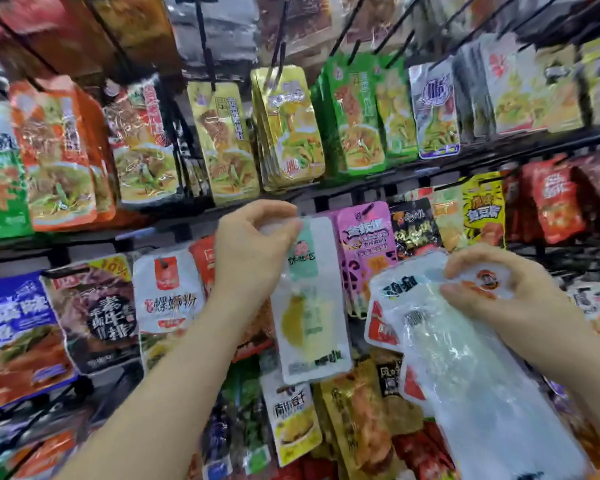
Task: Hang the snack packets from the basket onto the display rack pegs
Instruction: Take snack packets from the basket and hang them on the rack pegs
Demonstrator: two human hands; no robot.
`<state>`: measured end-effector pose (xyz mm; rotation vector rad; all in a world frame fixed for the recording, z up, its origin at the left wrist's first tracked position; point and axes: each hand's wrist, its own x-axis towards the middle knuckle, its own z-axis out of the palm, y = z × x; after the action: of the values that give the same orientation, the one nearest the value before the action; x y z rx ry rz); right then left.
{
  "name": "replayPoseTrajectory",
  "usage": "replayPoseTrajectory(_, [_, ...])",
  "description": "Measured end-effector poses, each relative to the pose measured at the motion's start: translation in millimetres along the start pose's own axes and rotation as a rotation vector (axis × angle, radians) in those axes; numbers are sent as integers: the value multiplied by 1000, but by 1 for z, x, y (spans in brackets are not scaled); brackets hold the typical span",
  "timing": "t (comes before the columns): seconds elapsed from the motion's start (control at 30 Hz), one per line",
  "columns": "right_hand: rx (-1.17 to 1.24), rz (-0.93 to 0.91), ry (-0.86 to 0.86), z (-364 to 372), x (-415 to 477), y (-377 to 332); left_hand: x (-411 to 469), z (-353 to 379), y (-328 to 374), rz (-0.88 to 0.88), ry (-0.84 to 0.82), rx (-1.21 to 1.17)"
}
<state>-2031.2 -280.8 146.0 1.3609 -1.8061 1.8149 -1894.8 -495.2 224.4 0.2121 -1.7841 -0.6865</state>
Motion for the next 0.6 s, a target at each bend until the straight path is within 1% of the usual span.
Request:
replayPoseTrajectory(0.1, [51,-70,-66,0,17,5,10,22,-8,19,77,51])
replayPoseTrajectory(0.23, [169,-96,-144,-1,39,16,12,35,-12,-11,163,47])
replayPoseTrajectory(0.4, [254,-178,-266,4,56,22,12,33,-8,-9,165,122])
replayPoseTrajectory(0.6, [337,-158,-401,9,67,28,13,34,-2,27,143,269])
